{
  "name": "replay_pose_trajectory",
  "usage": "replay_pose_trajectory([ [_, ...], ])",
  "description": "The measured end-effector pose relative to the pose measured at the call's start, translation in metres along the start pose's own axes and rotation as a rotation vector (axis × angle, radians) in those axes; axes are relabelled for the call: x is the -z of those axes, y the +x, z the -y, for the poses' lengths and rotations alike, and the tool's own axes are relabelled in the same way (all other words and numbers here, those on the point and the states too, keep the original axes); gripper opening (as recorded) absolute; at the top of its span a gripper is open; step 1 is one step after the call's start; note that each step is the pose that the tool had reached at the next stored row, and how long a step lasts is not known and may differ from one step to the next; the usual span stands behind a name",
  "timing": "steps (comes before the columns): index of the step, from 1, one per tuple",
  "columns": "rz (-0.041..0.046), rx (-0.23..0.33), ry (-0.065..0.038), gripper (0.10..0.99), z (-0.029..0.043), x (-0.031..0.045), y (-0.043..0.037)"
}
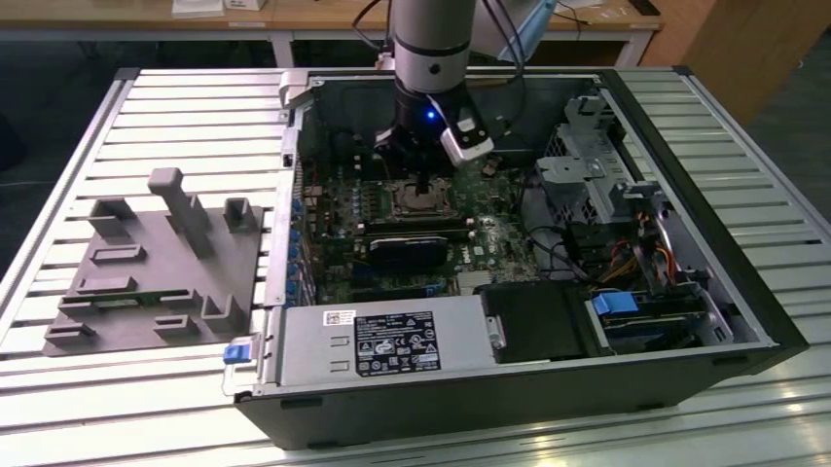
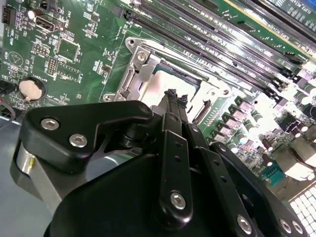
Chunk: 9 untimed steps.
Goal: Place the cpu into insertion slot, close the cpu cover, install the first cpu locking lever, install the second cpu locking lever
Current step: 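Close the cpu cover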
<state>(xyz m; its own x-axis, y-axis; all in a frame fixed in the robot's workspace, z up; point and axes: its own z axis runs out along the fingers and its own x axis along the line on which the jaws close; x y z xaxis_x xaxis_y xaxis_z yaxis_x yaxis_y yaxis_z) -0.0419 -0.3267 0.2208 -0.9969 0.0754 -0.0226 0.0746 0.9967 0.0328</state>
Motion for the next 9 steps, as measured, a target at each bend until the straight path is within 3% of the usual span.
replay_pose_trajectory([
  [9, 0.0028, -0.05, 0.001, 0.102, -0.0003, 0.0075, 0.0002],
])
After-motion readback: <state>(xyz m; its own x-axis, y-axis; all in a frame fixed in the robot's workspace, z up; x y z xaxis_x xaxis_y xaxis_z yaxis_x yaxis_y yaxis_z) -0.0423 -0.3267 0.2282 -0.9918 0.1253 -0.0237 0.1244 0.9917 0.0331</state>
